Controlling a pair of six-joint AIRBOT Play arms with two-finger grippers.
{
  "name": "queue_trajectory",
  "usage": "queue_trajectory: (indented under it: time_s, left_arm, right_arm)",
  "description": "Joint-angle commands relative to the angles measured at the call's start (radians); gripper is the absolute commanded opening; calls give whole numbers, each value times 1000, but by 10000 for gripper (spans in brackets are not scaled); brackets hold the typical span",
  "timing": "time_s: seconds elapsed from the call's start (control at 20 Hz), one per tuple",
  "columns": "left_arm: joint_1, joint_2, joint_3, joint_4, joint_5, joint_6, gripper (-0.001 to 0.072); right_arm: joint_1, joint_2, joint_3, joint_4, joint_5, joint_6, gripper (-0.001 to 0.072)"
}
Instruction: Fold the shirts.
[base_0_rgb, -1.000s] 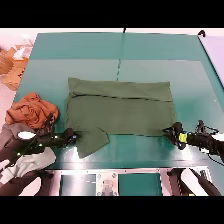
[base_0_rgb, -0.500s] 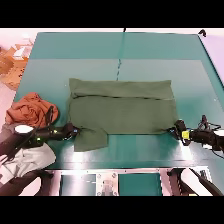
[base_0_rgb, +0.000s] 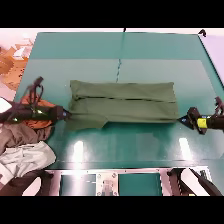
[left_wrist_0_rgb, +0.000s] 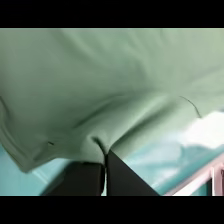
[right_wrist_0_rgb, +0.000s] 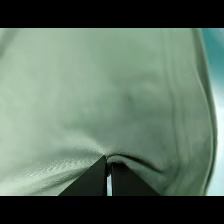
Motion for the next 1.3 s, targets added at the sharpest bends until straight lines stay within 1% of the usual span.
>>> queue_trajectory:
  time_s: [0.0,0.15,0.25,0.4,0.55,0.7,0.75,0.8,0.85,0.9,0.95,1.0,1.05,1.1,1.15,1.25]
  left_arm:
    - [1,-34,147,51,37,-42,24]
    - [1,-206,269,-17,58,8,24]
    - [1,-357,376,-58,77,36,24]
    - [-3,-600,565,-81,95,45,24]
    - [-53,-830,738,-90,158,70,25]
    - [-89,-986,863,-90,256,69,35]
    - [-89,-1013,893,-93,288,66,328]
    - [-82,-1017,910,-94,324,50,575]
    - [-70,-1016,936,-93,333,28,611]
    - [-51,-1013,967,-93,311,23,610]
    - [-25,-1011,1006,-93,263,18,611]
    - [6,-1011,1055,-93,193,3,611]
    - [32,-1011,1097,-93,129,-13,610]
    - [57,-1011,1128,-93,68,-22,611]
    - [72,-1011,1144,-93,21,-34,610]
    - [81,-1011,1144,-77,-37,-56,611]
  right_arm:
    - [61,-11,126,68,-42,10,13]
    - [153,-126,242,110,-137,16,14]
    - [208,-253,336,115,-182,26,14]
    - [270,-476,495,123,-237,36,13]
    - [309,-698,648,162,-251,37,14]
    - [330,-875,769,231,-278,36,16]
    - [328,-915,805,249,-285,35,106]
    - [318,-938,843,249,-283,34,225]
    - [299,-945,878,245,-264,17,294]
    - [272,-945,919,238,-217,-20,386]
    - [239,-945,963,218,-152,-47,494]
    - [200,-945,1007,172,-77,-47,545]
    - [164,-945,1035,116,-18,-47,545]
    - [130,-945,1046,63,35,-48,566]
    - [102,-947,1044,32,77,-71,603]
    - [63,-948,1001,17,128,-136,603]
